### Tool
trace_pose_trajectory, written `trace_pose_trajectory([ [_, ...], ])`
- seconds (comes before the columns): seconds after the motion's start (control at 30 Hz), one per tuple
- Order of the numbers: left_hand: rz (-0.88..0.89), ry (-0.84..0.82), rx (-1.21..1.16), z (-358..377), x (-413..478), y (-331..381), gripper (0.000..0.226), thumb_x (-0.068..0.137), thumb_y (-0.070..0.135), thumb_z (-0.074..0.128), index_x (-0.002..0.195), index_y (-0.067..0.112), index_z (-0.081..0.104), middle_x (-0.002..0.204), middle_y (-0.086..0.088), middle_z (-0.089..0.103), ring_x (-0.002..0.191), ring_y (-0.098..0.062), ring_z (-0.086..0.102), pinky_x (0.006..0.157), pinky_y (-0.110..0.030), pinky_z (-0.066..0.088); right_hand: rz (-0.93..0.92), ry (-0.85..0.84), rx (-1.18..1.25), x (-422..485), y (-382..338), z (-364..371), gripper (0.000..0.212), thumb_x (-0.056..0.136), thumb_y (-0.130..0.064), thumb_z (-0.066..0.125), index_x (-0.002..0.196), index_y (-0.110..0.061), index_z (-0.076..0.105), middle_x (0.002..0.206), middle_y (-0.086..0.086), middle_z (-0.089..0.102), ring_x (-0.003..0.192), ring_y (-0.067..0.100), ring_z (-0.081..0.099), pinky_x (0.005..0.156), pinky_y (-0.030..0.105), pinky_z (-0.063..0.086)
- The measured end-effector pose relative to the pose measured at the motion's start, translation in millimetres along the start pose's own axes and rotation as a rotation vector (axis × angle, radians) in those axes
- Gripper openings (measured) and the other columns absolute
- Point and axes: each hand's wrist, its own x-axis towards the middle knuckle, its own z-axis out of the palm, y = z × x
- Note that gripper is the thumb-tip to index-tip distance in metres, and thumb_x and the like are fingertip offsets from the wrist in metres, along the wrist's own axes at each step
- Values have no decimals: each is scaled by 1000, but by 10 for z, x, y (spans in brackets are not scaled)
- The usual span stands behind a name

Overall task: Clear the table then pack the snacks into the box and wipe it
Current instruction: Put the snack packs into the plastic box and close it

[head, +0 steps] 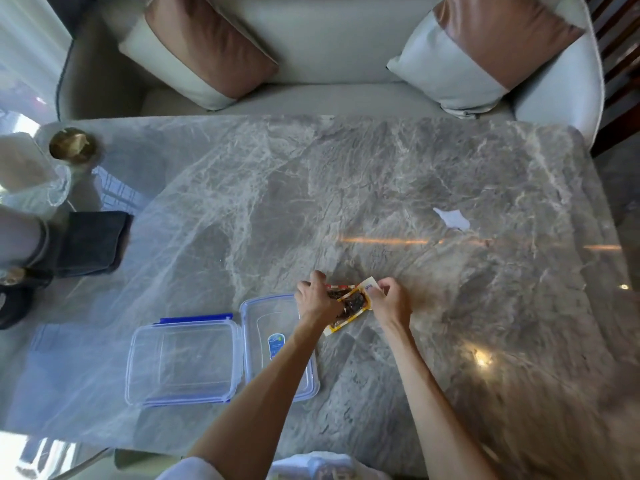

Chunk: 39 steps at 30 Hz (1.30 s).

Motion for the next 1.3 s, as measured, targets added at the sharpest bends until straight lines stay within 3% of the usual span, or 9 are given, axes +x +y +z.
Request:
trace_pose_trajectory([
  [0.1,56,-130,70,-28,-11,-142,88,68,23,80,142,30,34,129,-15,31,124,-34,32,111,-41,32,-30,-44,469,-26,174,-80,6,88,-2,62,94,-2,60,84,11,61,79,24,55,73,33,40],
  [0.27,345,-103,109,17,-22,-165,44,76,20,78,117,15,64,115,-15,48,109,-33,51,96,-37,46,-51,-79,809,-124,378,-273,17,91,1,59,94,-15,62,89,6,67,78,9,62,78,33,48],
  [0.37,589,88,64,87,-116,-199,16,85,13,68,101,12,66,97,-7,49,81,-30,58,72,-40,52,-204,-78,715,-172,469,-497,28,90,4,60,113,-11,67,92,3,67,80,4,63,81,18,52],
  [0.47,784,192,83,258,-282,-380,15,90,11,60,105,11,63,99,-9,49,78,-27,57,69,-35,52,-409,2,371,-326,685,-663,30,88,-5,66,114,-19,71,105,-12,71,93,3,66,88,12,48],
  [0.63,687,60,112,524,-434,-660,29,86,10,62,115,10,63,112,-12,54,102,-31,56,92,-37,47,-352,-58,102,-565,1016,-465,34,84,-5,67,115,-20,68,111,-5,71,103,9,66,92,18,46],
  [0.77,793,80,197,607,-491,-711,27,77,-6,60,102,5,59,104,-13,52,90,-30,54,81,-43,50,-502,172,75,-606,983,-360,12,88,-11,65,95,-20,68,93,-6,69,90,11,63,84,21,48],
  [1.0,711,18,607,688,-551,-829,54,84,18,62,134,16,41,122,-6,46,107,-29,51,89,-40,46,-548,225,-17,-723,954,-245,12,88,-2,59,86,-13,64,85,-1,66,84,17,60,79,28,47],
  [1.17,513,-225,181,480,-555,-738,38,79,13,72,116,11,63,109,-14,65,98,-29,63,80,-36,49,-207,-7,223,-776,963,-365,15,89,2,57,85,-8,68,85,7,68,81,20,61,73,31,46],
  [1.3,253,-375,-484,51,-712,-794,35,78,-11,68,112,-4,60,88,-19,59,67,-21,55,59,-29,49,-93,-161,351,-908,791,-465,13,91,-3,58,96,-7,69,93,9,69,79,15,60,63,10,46],
])
